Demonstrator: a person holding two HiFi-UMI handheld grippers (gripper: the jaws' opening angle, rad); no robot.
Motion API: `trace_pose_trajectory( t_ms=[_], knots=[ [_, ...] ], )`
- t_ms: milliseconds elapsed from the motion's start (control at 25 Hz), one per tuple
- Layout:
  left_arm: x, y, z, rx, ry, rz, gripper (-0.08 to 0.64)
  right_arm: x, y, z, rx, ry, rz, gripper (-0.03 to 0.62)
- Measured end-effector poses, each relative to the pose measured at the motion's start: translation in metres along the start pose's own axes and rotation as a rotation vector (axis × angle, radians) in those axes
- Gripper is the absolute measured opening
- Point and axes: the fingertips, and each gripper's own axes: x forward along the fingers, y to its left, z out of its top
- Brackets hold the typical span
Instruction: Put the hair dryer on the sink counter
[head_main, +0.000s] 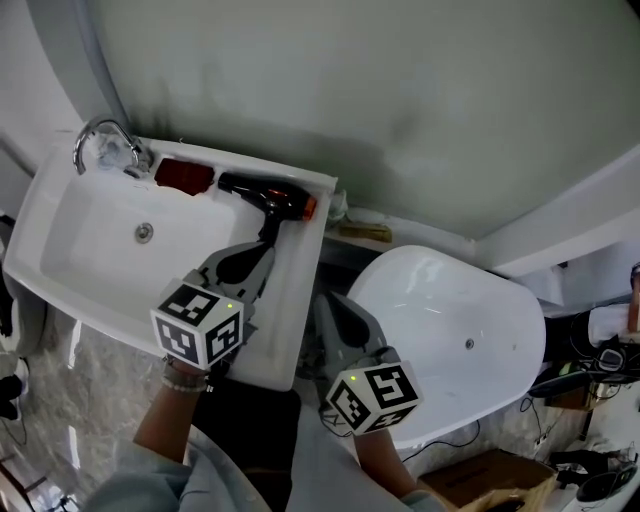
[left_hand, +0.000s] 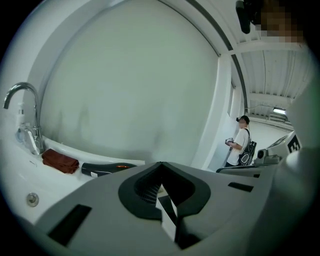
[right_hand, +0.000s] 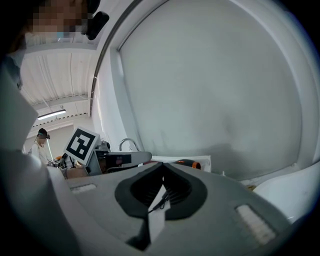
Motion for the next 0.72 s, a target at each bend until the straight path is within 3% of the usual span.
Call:
trace_pose_trajectory(
  t_ms=[360, 720],
  knots=[
    [-0.039, -0.015, 0.004, -0.063, -0.078, 0.027, 0.006, -0.014, 0.005, -0.003, -0.014, -0.001, 0.051, -0.003],
    [-0.06, -0.024, 0.007, -0.071, -0.112, 0.034, 0.005, -0.025, 0.008, -0.01, 0.006, -0.005, 0.031, -0.003]
  ],
)
